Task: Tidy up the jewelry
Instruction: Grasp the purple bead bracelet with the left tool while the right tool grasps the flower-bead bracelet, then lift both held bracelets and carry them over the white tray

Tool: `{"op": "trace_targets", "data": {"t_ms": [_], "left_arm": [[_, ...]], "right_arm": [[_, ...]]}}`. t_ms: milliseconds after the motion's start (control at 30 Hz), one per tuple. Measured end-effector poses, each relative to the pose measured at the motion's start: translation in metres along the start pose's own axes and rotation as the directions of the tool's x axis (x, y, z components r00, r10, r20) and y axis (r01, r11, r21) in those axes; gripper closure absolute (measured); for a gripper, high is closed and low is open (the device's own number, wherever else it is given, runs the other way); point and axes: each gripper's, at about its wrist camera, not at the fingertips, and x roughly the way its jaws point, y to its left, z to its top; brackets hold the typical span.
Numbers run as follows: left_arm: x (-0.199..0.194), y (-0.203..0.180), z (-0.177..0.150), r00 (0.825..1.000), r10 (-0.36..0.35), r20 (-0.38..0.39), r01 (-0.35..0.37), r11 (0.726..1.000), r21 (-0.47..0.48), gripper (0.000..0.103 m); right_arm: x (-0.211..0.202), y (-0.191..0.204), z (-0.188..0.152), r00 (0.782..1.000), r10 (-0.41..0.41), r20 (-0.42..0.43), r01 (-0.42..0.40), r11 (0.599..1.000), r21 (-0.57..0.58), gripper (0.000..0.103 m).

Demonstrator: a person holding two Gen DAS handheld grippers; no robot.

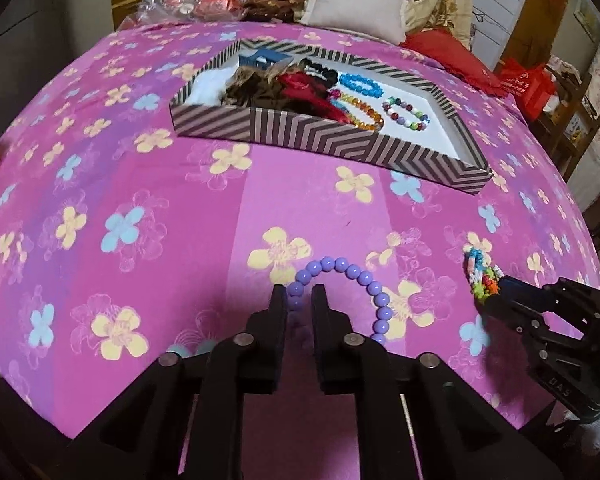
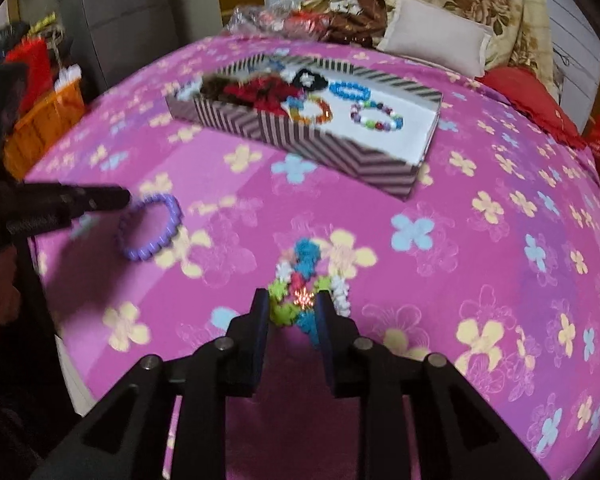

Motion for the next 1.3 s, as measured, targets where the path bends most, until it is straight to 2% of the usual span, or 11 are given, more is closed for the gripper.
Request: {"op": "trace_targets", "data": {"t_ms": [167,300,333,367,467,633,800,967,1033,1067,1300], "left_arm": [[0.010,0.001,-0.003,0.999,-0.021,-0.035,0.020,1.000,-0.020,0.074],[0.012,-0.011,-0.007,0.999,0.029,-0.013,-0.029,0.998,0.057,0.073],[0.012,-0.013,-0.007,0.999,0.036,-0.007,-0.035,0.997,0.071,0.081],[0.013,-0.014,-0.008,0.999,0.038,-0.002,-0.038,0.996,0.081,0.095],[0.011,-0.008,-0.005,0.999,-0.041,-0.028,0.042,0.998,0.049,0.096],[-0.003,-0.005,0.003,0.998,-0.056,0.012,0.055,0.998,0.037,0.096],[-0.003,-0.001,0.005,0.999,-0.051,0.010,0.051,0.998,0.022,0.096],[0.001,-0.005,0.002,0.999,-0.051,-0.003,0.051,0.998,0.026,0.096],[0.000,-0.006,0.001,0.999,-0.049,-0.001,0.049,0.998,0.030,0.096],[0.000,-0.006,0.000,0.999,-0.047,-0.001,0.047,0.998,0.030,0.096],[-0.010,-0.006,0.008,0.997,-0.070,0.023,0.069,0.997,0.020,0.096]], "right_arm": [[0.002,-0.001,0.004,1.000,0.009,0.022,-0.009,1.000,0.016,0.078],[0.000,-0.007,0.003,0.998,0.038,0.039,-0.040,0.998,0.051,0.082],[-0.001,-0.007,0.002,0.998,0.044,0.044,-0.046,0.997,0.056,0.084],[-0.003,-0.008,0.003,0.997,0.054,0.048,-0.057,0.996,0.063,0.100],[-0.011,-0.011,0.005,0.996,0.058,0.062,-0.062,0.996,0.069,0.103],[-0.023,-0.018,0.010,0.994,0.058,0.090,-0.065,0.995,0.079,0.103],[-0.014,-0.008,0.002,1.000,0.012,0.028,-0.012,1.000,0.002,0.064],[0.003,-0.011,-0.002,0.998,-0.054,0.023,0.055,0.998,-0.009,0.061],[0.010,-0.013,-0.003,0.998,-0.059,0.037,0.059,0.998,0.000,0.063],[0.011,-0.015,-0.003,0.998,-0.038,0.048,0.037,0.999,0.014,0.084],[-0.008,-0.024,0.001,0.994,0.038,0.104,-0.047,0.995,0.087,0.092]]}}
